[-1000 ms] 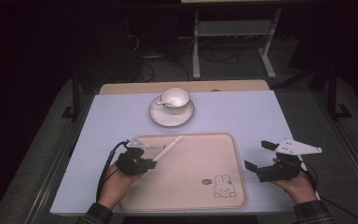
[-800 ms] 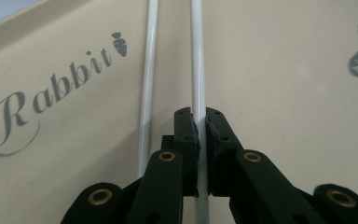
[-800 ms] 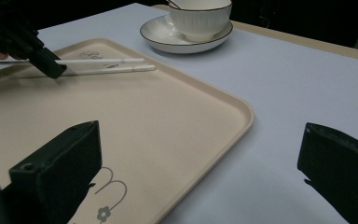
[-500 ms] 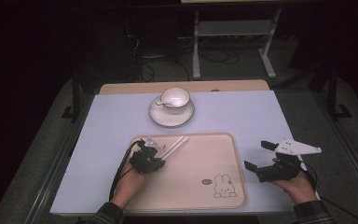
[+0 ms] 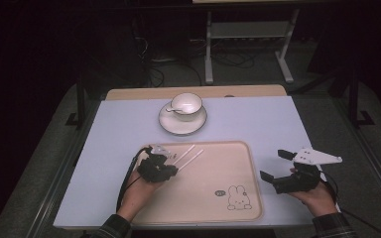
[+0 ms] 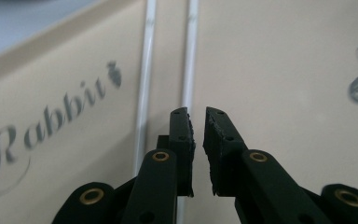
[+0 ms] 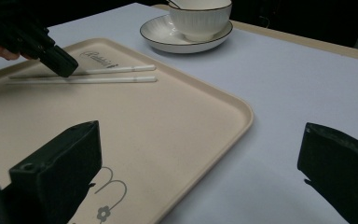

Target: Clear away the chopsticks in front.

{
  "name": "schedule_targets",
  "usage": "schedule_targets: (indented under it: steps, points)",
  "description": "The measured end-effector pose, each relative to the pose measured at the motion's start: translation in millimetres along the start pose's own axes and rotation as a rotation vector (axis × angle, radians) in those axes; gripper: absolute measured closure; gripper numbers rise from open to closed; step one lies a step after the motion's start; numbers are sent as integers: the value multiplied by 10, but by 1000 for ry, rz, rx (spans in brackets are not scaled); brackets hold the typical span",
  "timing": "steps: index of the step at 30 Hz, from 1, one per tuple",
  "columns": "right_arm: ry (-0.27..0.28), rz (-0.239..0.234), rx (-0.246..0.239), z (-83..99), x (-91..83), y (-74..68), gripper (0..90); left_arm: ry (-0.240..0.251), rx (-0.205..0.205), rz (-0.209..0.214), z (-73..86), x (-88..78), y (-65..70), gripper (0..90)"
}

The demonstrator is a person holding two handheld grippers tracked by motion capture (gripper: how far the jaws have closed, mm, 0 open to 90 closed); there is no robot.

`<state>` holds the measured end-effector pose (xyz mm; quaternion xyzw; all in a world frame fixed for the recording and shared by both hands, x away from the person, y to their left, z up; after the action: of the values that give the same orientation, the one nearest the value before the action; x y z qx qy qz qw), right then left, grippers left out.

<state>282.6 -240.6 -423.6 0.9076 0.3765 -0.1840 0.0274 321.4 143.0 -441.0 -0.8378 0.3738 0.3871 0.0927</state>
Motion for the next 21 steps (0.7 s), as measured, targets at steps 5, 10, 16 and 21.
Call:
schedule_targets:
  steps: [5, 10, 16, 21]
  points:
    - [-3, -2, -3, 0, 6, -6, 0, 2, 58, 38, -239, 171, 90, 876]
    - [0, 1, 1, 2, -1, 4, 0, 3, 89, 46, -450, 421, 135, 893]
    - [3, 1, 5, 6, -9, 20, 0, -24, 96, 59, -557, 748, 152, 893]
    - [7, 2, 8, 8, -20, 27, 0, -31, 94, 46, -552, 820, 117, 893]
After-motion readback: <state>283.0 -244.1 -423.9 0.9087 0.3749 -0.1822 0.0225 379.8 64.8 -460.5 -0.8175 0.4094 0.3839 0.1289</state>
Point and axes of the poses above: each handheld gripper's, and its own axes: x roughly forward along the jaws, z roughly out of its underside, y roughly to its right, the point moved 3 cm from there along x, roughly forward along the jaws, and after that the axes turned 4 degrees about y, right-handed, at the moved point
